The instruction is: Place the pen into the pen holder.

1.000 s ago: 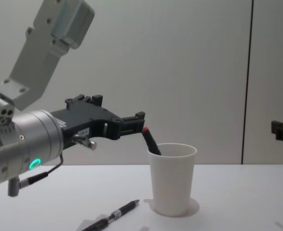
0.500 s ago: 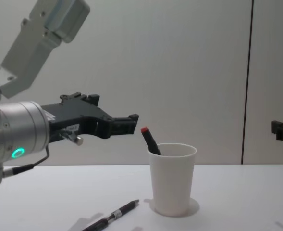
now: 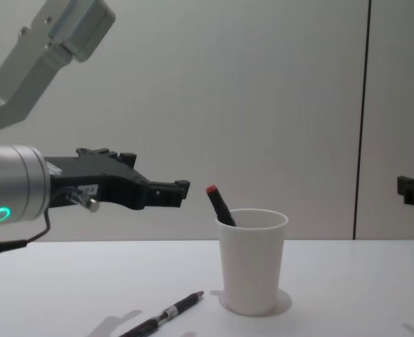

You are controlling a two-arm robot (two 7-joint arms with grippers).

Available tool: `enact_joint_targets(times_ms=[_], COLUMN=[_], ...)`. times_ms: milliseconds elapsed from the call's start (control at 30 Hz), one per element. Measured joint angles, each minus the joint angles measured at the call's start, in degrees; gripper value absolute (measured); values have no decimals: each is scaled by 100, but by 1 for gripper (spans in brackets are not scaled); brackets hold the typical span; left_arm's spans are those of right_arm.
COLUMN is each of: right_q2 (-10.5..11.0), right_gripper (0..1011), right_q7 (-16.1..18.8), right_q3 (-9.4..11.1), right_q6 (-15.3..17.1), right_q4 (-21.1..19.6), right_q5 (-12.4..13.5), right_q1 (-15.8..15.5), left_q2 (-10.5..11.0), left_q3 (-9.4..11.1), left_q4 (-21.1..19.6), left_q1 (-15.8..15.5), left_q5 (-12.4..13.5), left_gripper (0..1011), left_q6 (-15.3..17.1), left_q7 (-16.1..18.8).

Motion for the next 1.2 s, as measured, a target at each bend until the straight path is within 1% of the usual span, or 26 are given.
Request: enact_joint_targets(times_ms=[267, 433, 667, 867, 1067, 1200], right_q2=[0, 0, 0, 0, 0, 0], right_gripper=[1002, 1002, 1002, 1002, 1002, 1002], right_q7=[0, 0, 0, 0, 0, 0], right_q3=[0, 0, 0, 0, 0, 0], right_q6=[0, 0, 0, 0, 0, 0], right_q4=[0, 0, 0, 0, 0, 0], right_q5=[0, 0, 0, 0, 0, 0], right_q1=[0, 0, 0, 0, 0, 0], left_q2=[18, -8, -54, -99, -160, -198], left_q3=[-65, -72, -64, -41, -12, 3], left_q4=[75, 133, 202, 262, 337, 377], left_q1=[-106, -176, -266, -353, -473, -526], left_q5=[-171, -207, -201, -148, -44, -12], left_gripper=[1004, 1004, 1004, 1004, 1004, 1004], left_q6=[336, 511, 702, 906, 1214, 1404], left_q7=[-284, -436, -594, -723, -843, -863])
